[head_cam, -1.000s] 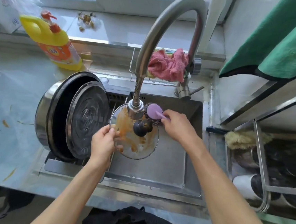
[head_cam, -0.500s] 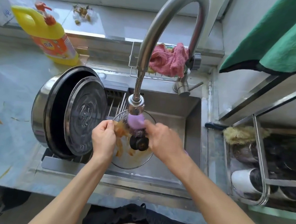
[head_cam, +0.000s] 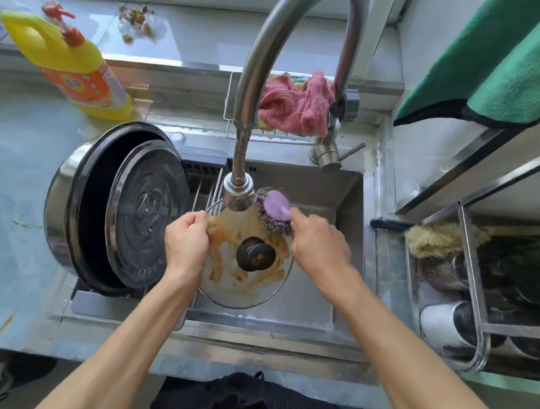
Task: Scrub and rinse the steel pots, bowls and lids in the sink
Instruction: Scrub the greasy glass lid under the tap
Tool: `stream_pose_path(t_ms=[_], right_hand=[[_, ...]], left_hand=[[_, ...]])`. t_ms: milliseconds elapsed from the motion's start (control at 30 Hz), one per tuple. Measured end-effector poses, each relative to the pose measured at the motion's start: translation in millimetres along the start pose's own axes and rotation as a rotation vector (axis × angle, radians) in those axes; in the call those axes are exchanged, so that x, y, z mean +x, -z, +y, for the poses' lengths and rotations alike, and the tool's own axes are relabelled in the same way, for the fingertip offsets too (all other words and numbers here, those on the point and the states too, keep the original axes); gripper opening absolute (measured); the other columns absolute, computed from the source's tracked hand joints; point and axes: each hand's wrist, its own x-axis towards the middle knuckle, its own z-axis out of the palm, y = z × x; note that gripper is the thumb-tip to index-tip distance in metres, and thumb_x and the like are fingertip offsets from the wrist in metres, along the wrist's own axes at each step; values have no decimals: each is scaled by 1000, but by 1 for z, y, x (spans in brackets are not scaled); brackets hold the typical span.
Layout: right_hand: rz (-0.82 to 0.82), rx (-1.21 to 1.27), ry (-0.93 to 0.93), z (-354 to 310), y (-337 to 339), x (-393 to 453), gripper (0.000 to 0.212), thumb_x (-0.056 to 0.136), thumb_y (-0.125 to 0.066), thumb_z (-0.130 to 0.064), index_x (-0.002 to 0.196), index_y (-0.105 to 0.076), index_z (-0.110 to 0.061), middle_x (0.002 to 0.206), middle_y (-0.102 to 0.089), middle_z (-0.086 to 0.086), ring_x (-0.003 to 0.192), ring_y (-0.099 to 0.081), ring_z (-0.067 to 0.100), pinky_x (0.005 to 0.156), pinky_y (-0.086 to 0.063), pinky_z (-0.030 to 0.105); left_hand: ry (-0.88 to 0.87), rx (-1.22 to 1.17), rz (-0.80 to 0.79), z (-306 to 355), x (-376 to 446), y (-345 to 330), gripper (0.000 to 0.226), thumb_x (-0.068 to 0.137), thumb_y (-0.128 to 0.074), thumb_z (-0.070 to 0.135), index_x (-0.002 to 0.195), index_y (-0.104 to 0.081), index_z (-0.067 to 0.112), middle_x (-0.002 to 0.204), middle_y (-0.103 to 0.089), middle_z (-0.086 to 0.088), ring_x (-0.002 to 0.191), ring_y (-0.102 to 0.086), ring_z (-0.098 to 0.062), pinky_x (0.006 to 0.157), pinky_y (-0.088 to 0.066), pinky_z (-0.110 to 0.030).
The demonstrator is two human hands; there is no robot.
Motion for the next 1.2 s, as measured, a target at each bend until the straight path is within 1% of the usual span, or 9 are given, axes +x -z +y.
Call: stream_pose_path(t_ms=[133,233,333,433,533,633,733,833,1200], right_hand=[[-60,39,132,0,-1,-4,43,99,-43,-20,138,-47,-37,95,-62,10,81,-61,38,65,-45,40],[-22,67,-69,27,8,11,29,102,-38,-36,114,-62,-28,90,-66,8,83,-64,36,68,-53,42],[64,-20,-207,55,29,29,42,103,-30,-46,93,-56,-14,80,-64,10,73,-62,34,64,-53,41],[54,-253,-237,62,48,49,26,101,-41,-23,119,-45,-4,95,-66,18,78,-63,36,58,-43,38],[-12,-378,-277,62,61,70,62,97,-48,-16,150,-18,-2,109,-65,17,94,-65,37,60,-37,37],[-79,-427,-322,65,61,91,73,94,-46,-9,154,-6,0,121,-61,19,104,-62,36,68,-40,39],[-116,-376,-374,64,65,104,58,95,-46,-11,148,-26,3,126,-60,19,112,-60,37,75,-40,39],[-123,-269,-408,60,67,110,32,93,-46,-7,124,-54,-1,119,-64,17,110,-61,36,76,-38,35],[-85,-218,-350,67,66,111,29,92,-45,-7,118,-56,-2,117,-64,19,108,-61,39,75,-39,37]], left_hand=[[46,-8,-1,-3,2,-1,36,98,-51,19,70,-58,-3,66,-49,-3,66,-43,-18,65,-36,-33],[95,10,-17,-3,1,-6,39,102,-50,19,65,-61,13,62,-53,4,62,-47,-12,59,-39,-27],[92,38,-15,-2,4,-9,38,102,-49,21,67,-58,13,64,-49,2,65,-44,-15,62,-37,-29],[85,60,-15,-1,7,-12,35,102,-49,21,69,-58,11,67,-48,-1,65,-43,-15,62,-37,-30],[130,27,-39,4,5,-20,29,102,-48,18,76,-61,11,68,-50,-1,61,-43,-12,52,-38,-24],[159,-9,-49,8,3,-25,24,101,-48,17,80,-60,12,71,-50,-4,63,-44,-16,54,-37,-26],[172,-19,-52,11,-2,-25,26,102,-47,16,81,-63,11,69,-51,-3,59,-44,-12,51,-38,-22],[192,-22,-57,7,-5,-21,32,104,-46,19,80,-66,10,69,-56,-2,63,-50,-13,59,-42,-27],[225,-19,-34,8,-15,-23,34,107,-44,18,82,-65,8,65,-56,0,49,-50,-4,39,-38,-12]])
